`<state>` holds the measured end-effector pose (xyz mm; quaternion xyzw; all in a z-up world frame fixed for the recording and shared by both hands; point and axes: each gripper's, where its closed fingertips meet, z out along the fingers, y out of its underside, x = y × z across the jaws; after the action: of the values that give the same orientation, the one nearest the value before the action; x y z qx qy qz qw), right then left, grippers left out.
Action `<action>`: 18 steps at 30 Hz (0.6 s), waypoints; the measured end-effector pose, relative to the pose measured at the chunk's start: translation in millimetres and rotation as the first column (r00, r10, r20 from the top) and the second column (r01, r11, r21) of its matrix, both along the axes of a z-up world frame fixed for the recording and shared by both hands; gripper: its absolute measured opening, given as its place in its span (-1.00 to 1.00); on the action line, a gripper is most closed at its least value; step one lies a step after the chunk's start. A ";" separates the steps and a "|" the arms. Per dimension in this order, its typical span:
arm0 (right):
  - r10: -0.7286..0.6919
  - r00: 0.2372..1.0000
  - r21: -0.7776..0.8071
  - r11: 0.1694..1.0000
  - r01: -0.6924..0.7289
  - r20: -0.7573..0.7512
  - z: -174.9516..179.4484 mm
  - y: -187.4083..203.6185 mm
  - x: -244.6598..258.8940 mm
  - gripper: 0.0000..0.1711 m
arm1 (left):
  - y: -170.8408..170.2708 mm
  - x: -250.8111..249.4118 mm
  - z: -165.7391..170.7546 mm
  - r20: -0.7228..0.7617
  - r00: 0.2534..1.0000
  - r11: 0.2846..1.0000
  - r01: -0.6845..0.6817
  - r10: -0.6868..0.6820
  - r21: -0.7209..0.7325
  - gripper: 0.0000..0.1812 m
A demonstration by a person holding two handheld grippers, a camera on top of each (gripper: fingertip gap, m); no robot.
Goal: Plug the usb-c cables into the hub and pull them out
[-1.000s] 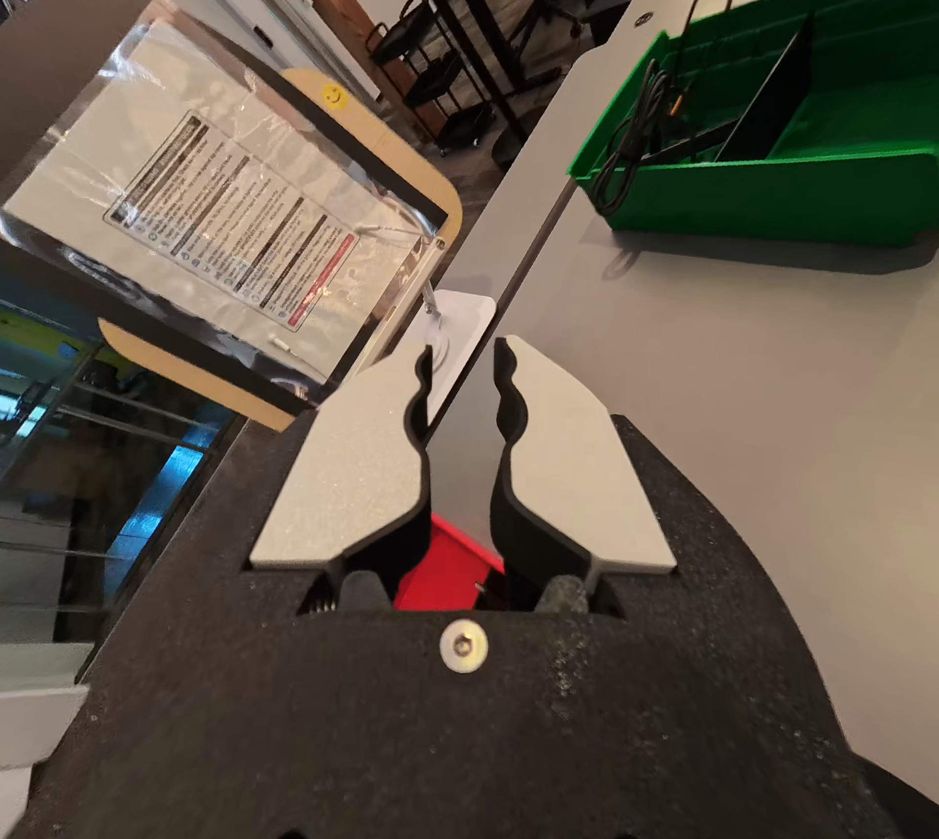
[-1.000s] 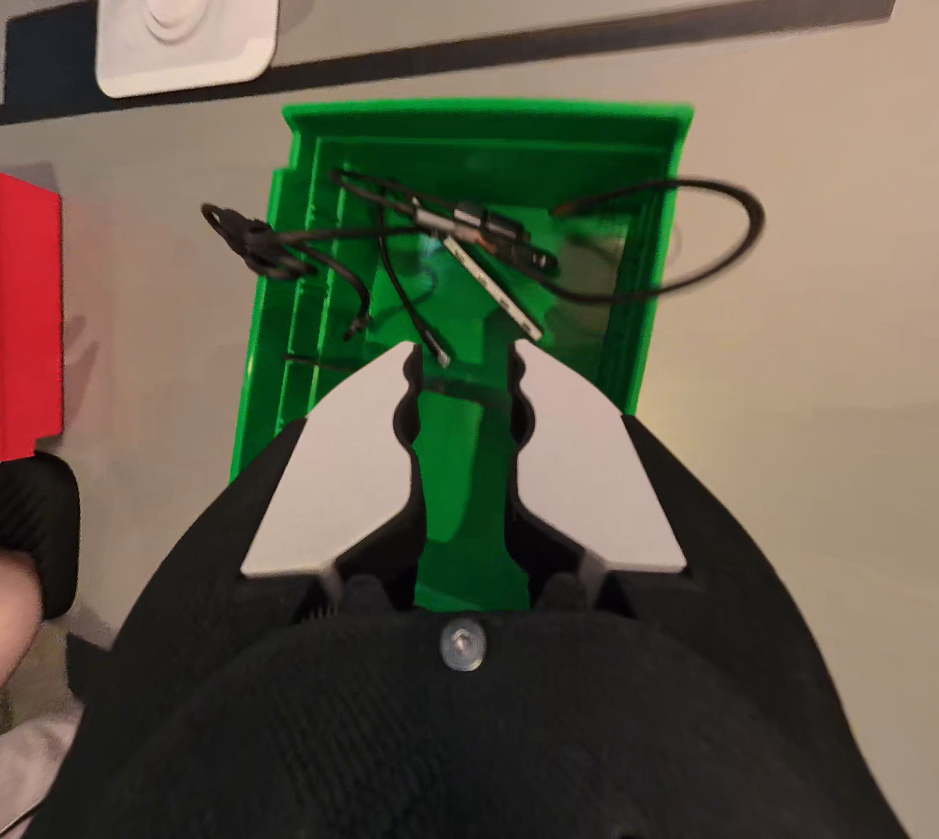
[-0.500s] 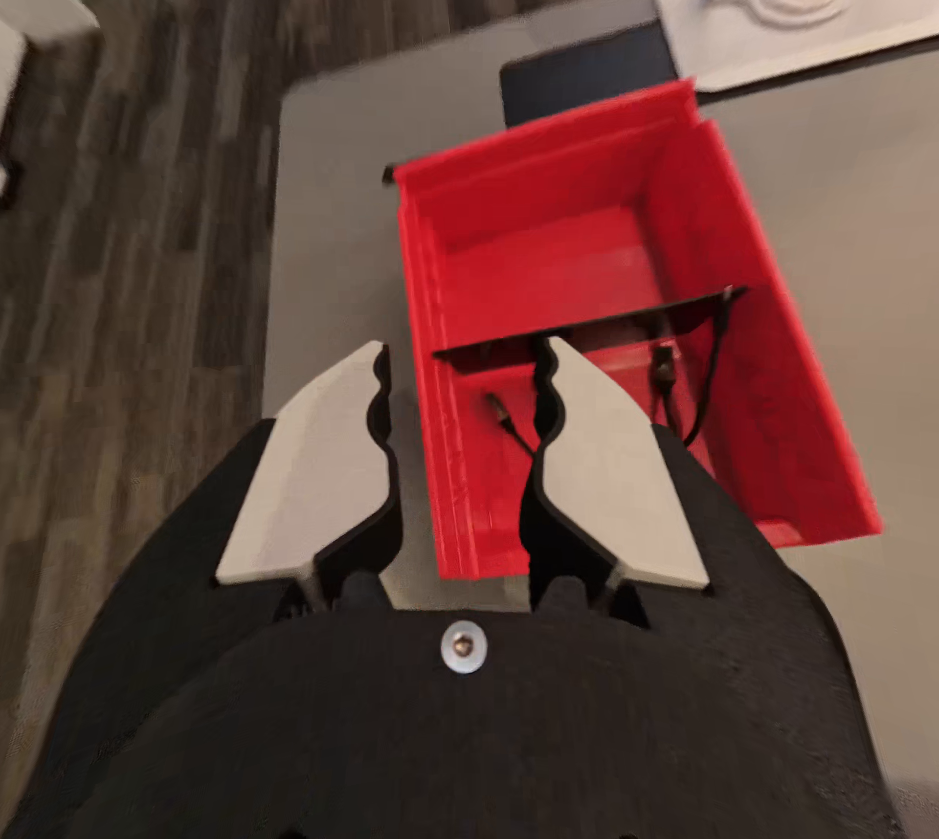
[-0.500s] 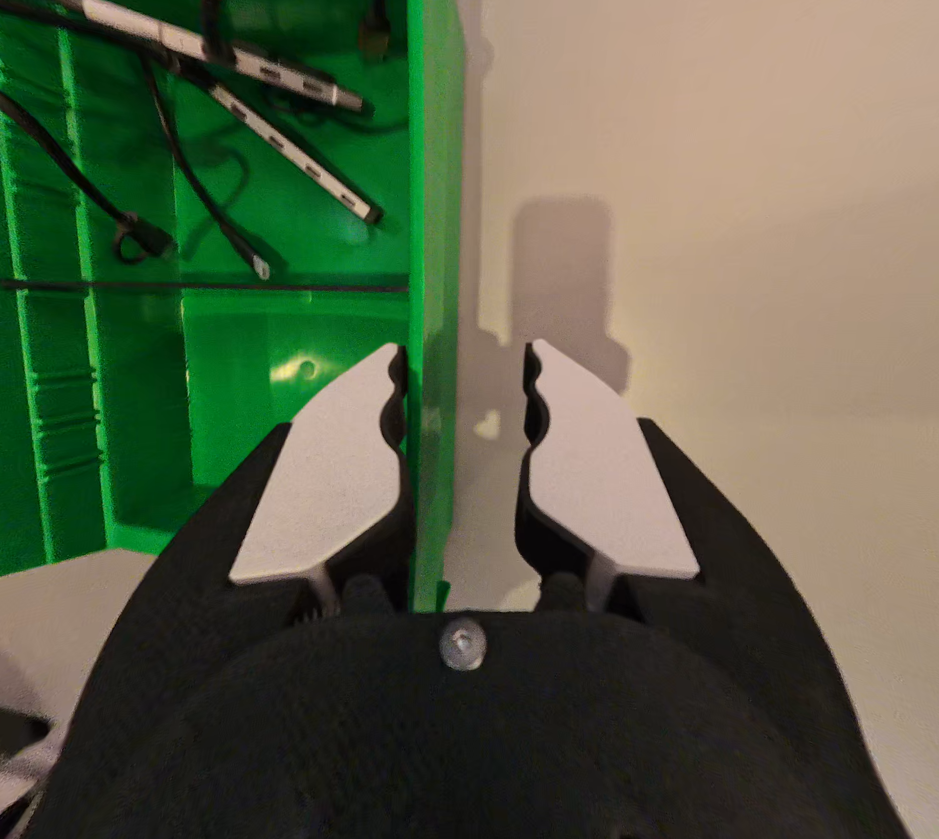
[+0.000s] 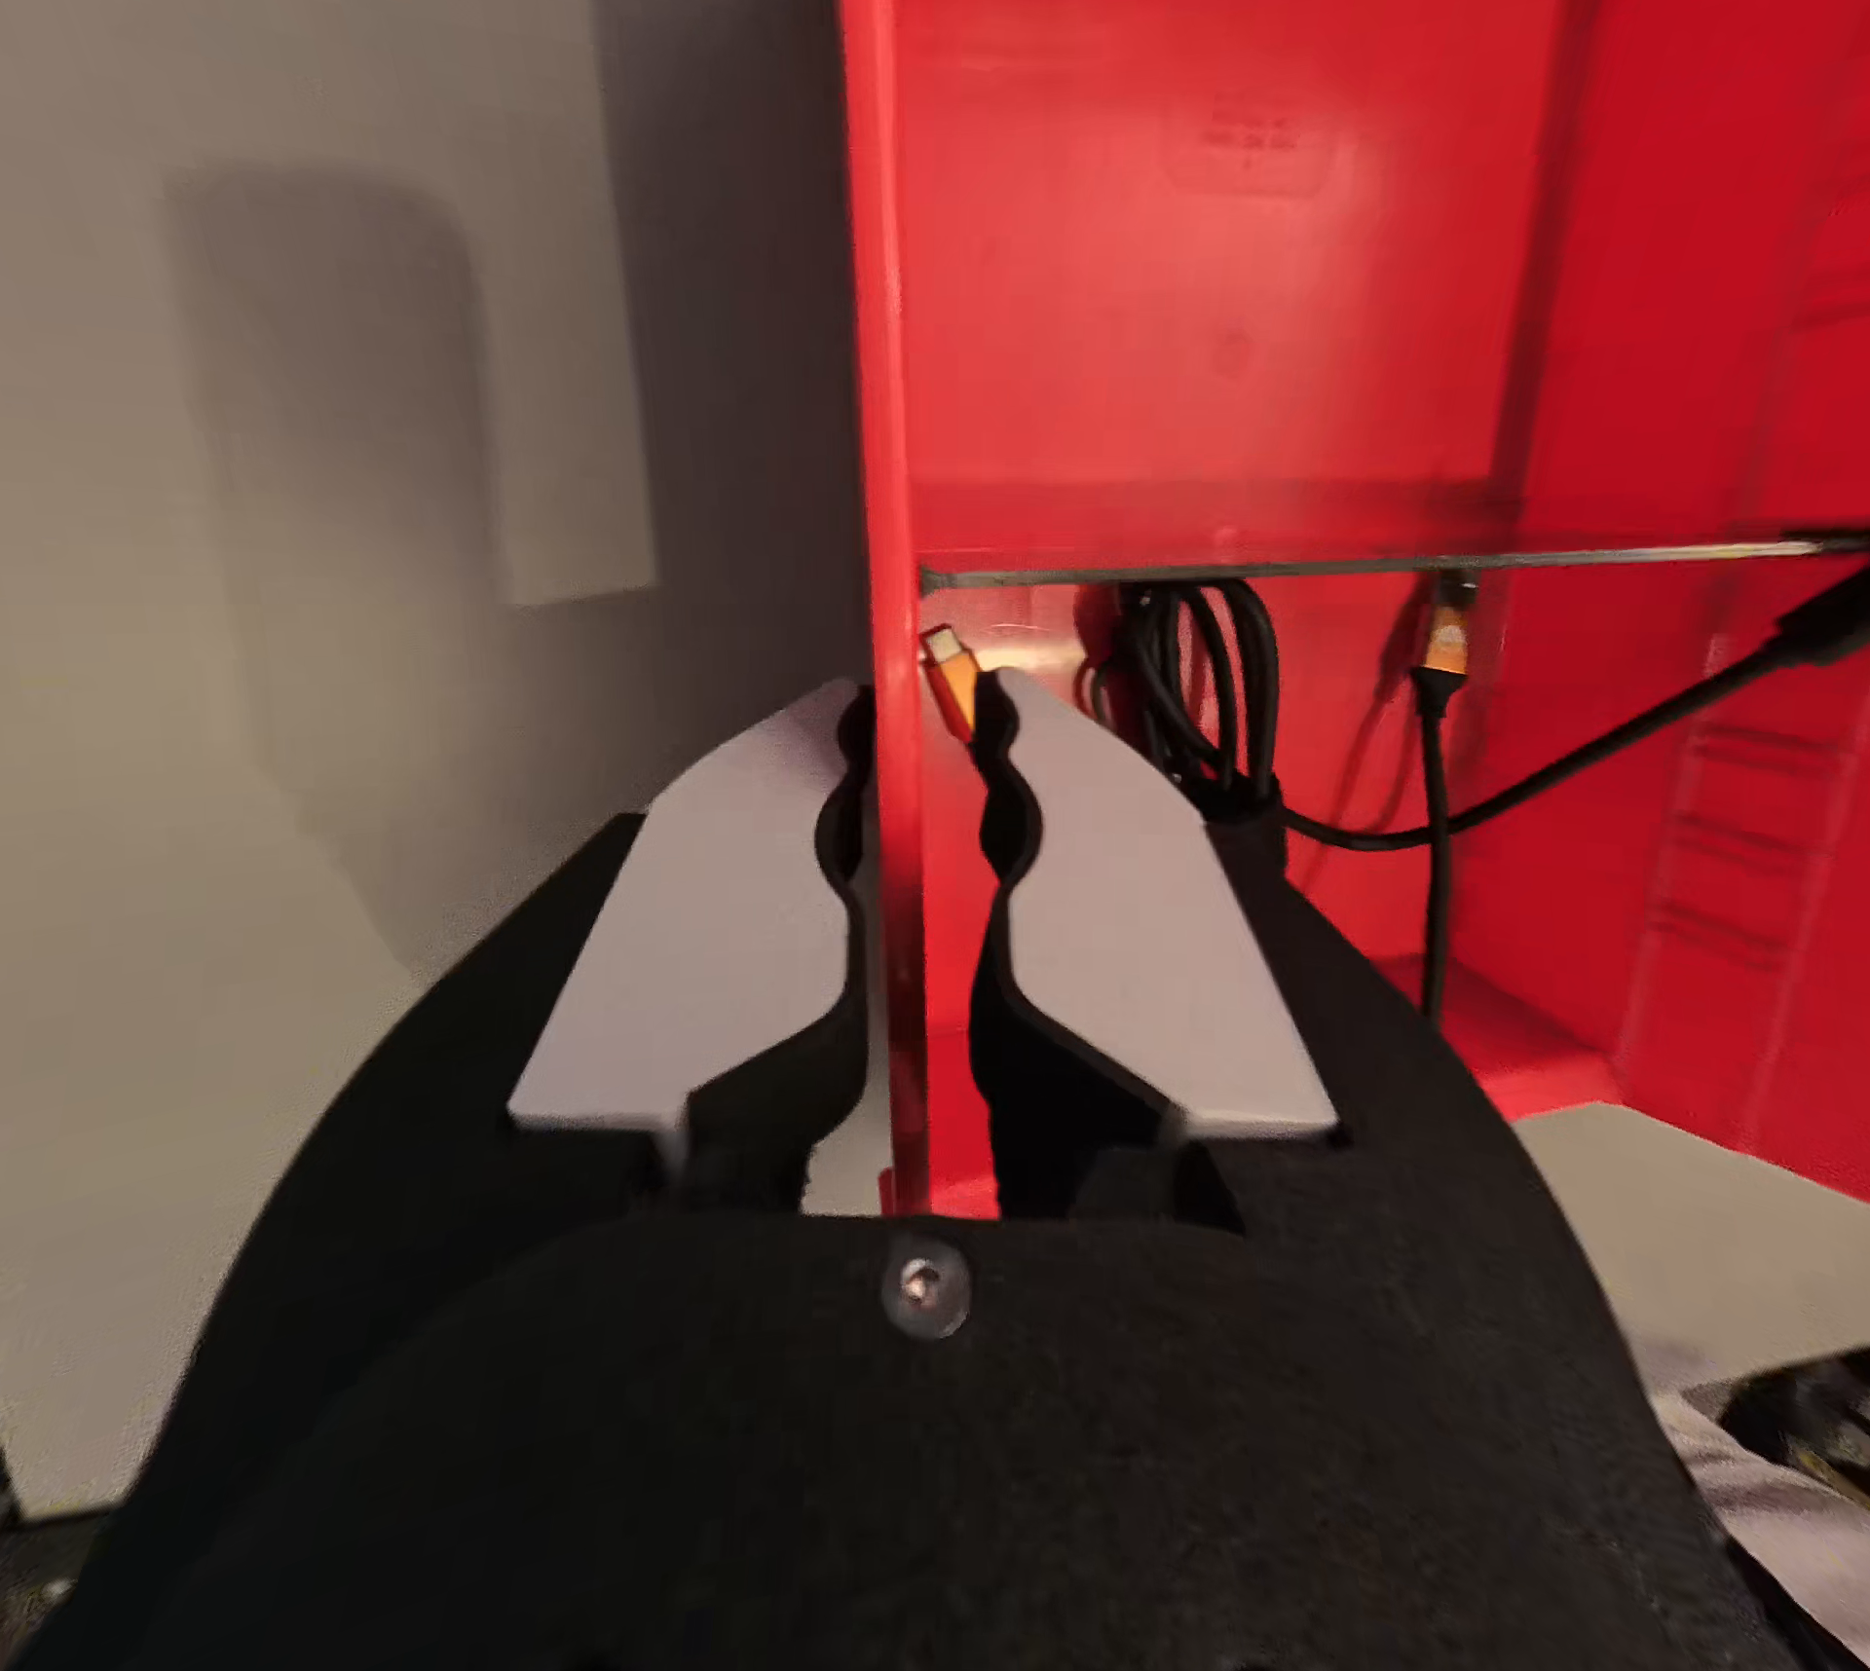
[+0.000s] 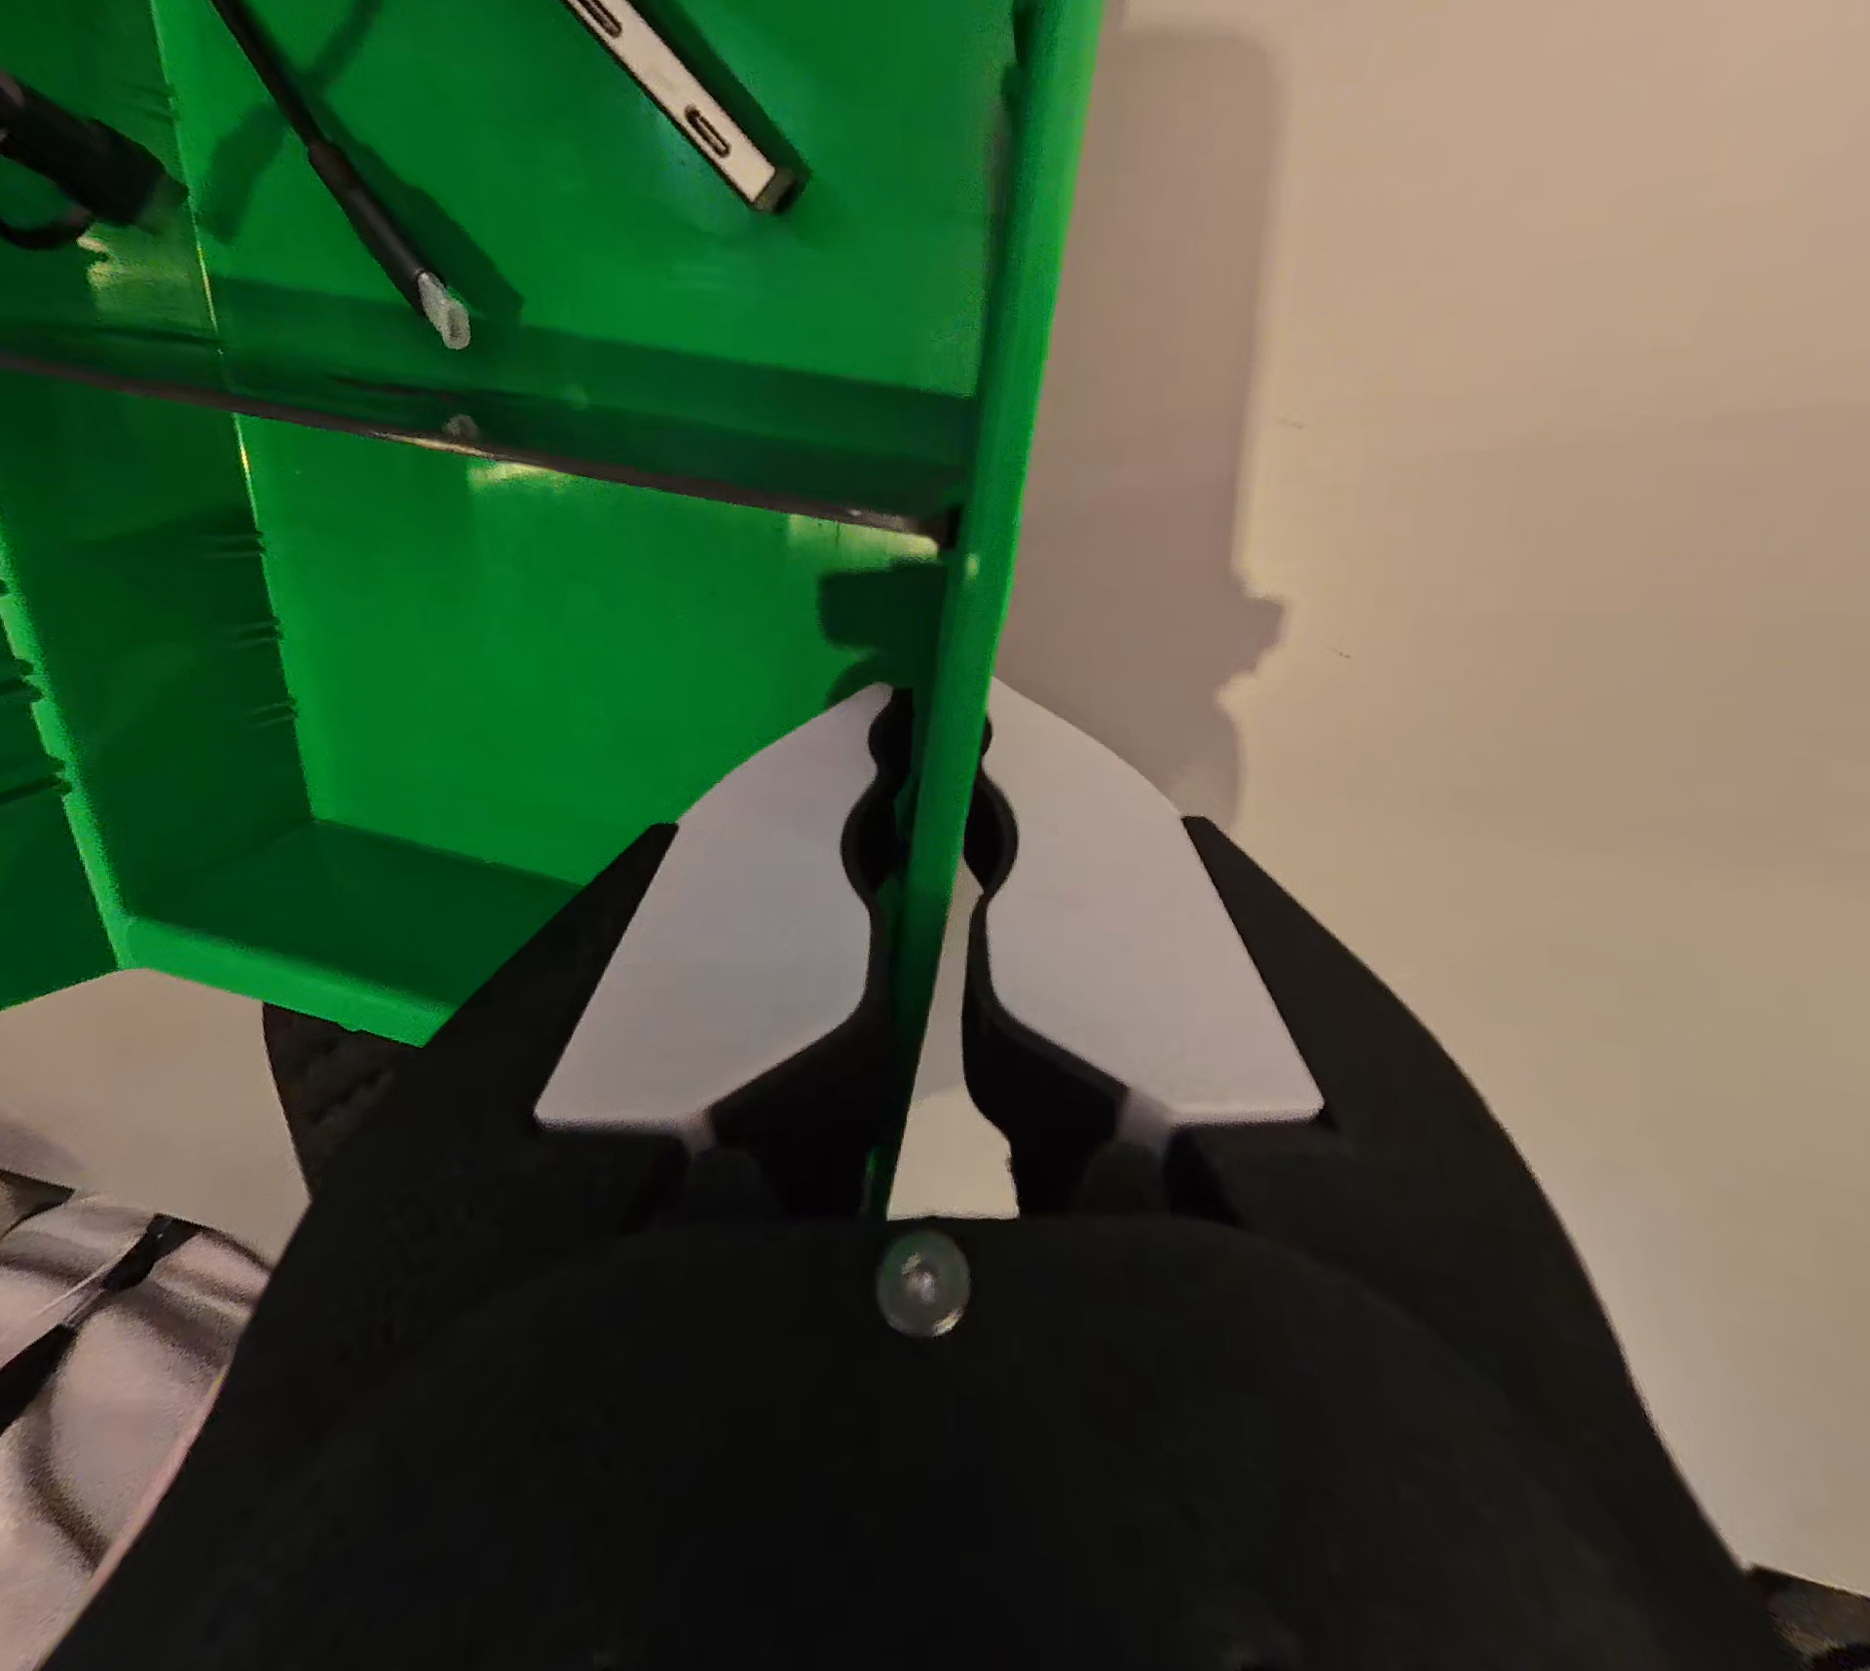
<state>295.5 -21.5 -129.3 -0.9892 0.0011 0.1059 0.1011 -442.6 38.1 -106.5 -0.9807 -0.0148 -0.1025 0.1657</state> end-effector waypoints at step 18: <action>0.234 0.971 -0.144 0.964 -0.225 0.049 1.2 29.2 -98.4 -0.88 | 3.2 91.9 -7.5 -0.189 0.927 0.937 0.288 -0.325 -0.196 -0.91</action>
<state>197.2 7.6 -128.1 -0.9902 -0.1095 0.0838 0.0200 -350.7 41.2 -114.0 -0.9865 0.1489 -0.0171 0.0664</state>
